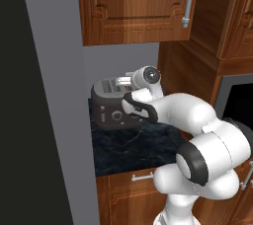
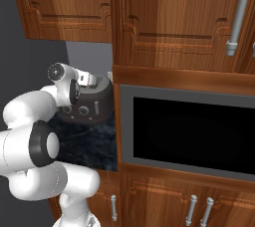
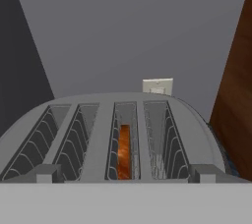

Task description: Start the toaster. Once the lever pops up, take the bread to the plate on the dining counter.

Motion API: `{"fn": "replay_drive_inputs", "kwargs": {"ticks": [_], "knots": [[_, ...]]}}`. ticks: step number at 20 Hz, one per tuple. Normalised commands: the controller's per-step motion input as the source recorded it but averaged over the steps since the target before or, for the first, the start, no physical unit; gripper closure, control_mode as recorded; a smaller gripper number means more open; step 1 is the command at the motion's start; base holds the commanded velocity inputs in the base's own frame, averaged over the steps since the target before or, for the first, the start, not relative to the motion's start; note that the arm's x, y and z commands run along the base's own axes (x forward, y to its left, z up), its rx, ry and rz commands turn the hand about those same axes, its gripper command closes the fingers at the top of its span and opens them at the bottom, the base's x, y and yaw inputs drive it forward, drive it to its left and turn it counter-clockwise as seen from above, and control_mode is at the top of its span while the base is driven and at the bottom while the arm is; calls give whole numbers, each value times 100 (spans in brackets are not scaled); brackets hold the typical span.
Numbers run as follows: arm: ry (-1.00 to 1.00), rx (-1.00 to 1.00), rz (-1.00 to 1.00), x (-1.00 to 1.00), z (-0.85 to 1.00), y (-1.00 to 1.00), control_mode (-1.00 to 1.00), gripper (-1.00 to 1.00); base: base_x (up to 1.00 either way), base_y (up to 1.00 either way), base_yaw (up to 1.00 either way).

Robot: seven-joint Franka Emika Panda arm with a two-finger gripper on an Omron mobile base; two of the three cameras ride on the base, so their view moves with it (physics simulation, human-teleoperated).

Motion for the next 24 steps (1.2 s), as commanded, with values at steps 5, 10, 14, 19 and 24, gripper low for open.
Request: {"fn": "replay_drive_inputs", "kwargs": {"ticks": [5,10,14,19,24], "knots": [[0,0,0,0,0,0,-100,-100,0,0,0],[0,0,0,0,0,0,-100,-100,0,0,0],[0,0,0,0,0,0,-100,-100,0,0,0],[0,0,0,0,0,0,-100,-100,0,0,0],[0,0,0,0,0,0,-100,-100,0,0,0]]}}
